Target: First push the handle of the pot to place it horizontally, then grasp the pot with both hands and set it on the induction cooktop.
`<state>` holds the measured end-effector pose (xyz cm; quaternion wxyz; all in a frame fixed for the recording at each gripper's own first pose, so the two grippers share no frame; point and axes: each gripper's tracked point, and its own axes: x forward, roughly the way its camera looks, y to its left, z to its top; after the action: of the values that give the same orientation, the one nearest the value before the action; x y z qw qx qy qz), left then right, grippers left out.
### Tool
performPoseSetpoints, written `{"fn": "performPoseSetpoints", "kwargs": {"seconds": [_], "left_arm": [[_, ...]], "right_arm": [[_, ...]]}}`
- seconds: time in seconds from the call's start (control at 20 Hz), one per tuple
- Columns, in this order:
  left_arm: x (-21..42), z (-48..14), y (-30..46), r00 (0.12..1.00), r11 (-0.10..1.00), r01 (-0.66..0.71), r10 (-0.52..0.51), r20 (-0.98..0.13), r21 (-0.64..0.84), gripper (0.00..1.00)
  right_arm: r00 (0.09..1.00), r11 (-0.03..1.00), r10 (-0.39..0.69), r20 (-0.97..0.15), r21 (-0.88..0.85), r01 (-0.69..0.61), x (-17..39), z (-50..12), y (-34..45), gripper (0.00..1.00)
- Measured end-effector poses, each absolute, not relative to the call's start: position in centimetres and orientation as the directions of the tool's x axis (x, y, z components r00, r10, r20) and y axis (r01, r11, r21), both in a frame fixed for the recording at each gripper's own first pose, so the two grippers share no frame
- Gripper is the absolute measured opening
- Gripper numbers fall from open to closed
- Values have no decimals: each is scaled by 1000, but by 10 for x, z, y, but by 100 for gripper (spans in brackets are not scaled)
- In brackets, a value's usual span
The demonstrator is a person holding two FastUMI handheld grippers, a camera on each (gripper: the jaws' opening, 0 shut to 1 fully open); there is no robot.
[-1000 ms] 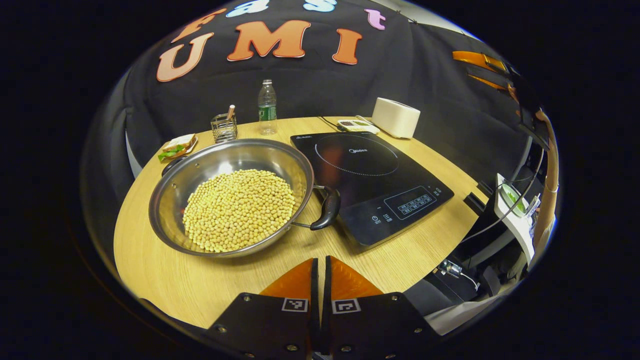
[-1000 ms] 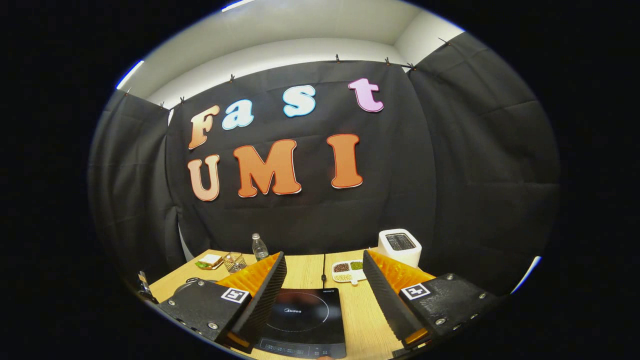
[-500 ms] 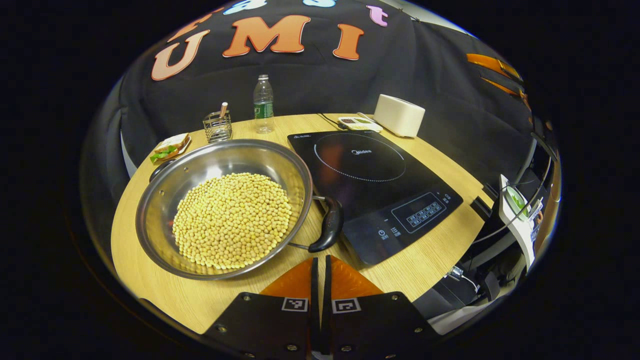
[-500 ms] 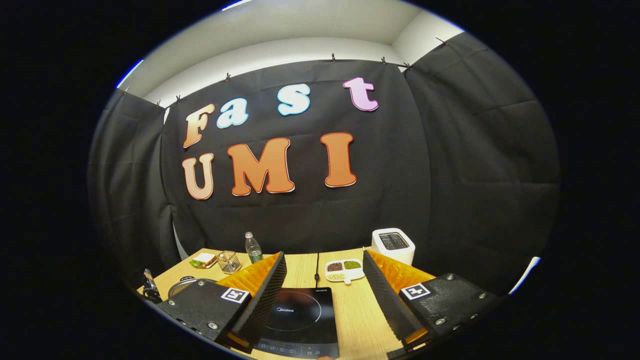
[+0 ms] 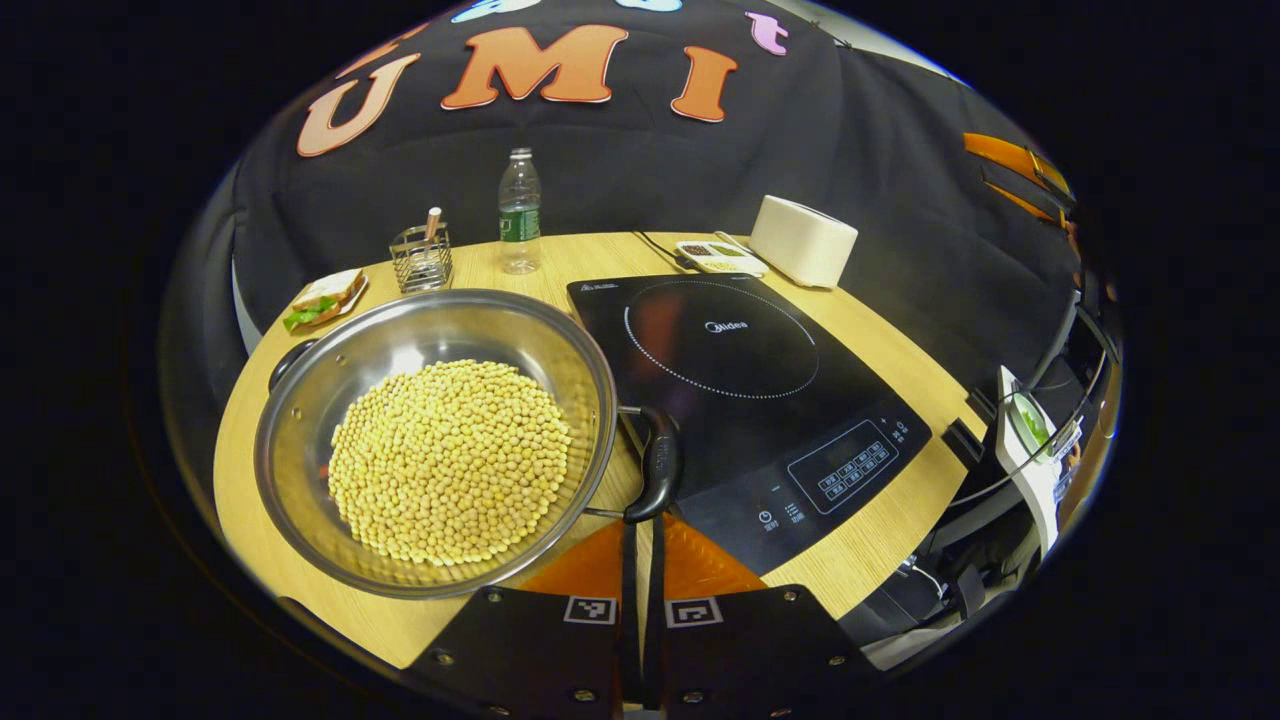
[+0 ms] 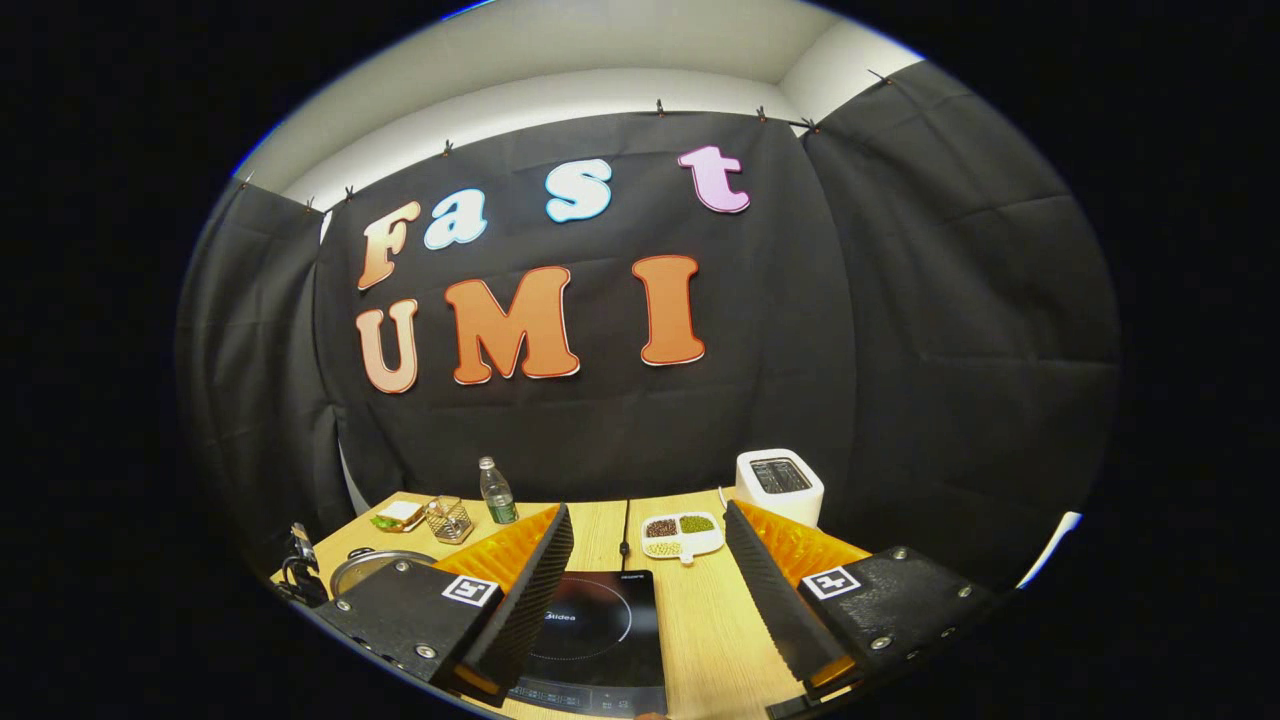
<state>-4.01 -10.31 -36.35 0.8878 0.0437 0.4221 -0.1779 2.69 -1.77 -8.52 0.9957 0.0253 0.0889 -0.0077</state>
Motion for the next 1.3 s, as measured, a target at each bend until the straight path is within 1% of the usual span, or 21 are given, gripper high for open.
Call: {"fn": "performPoseSetpoints", "kwargs": {"seconds": [0.4, 0.55, 0.85, 1.1, 1.3], "left_arm": [[-12, -369, -115, 564, 927, 362, -303, -768, -99, 3], [-3, -369, -115, 567, 926, 367, -303, -766, -94, 2], [15, -370, -116, 575, 923, 377, -302, -760, -81, 1], [29, -373, -124, 565, 920, 368, -334, -755, -132, 1], [44, -371, -127, 572, 915, 388, -336, -748, -114, 1]], "right_arm": [[975, 995, -55, -216, 65, 70, 40, -105, -45, 95], [971, 994, -67, -227, 66, 84, 46, -111, -51, 95], [968, 995, -69, -241, 57, 85, 56, -119, -48, 95], [965, 995, -78, -250, 46, 92, 62, -123, -48, 95], [964, 994, -91, -249, 41, 104, 67, -123, -50, 95]]}}
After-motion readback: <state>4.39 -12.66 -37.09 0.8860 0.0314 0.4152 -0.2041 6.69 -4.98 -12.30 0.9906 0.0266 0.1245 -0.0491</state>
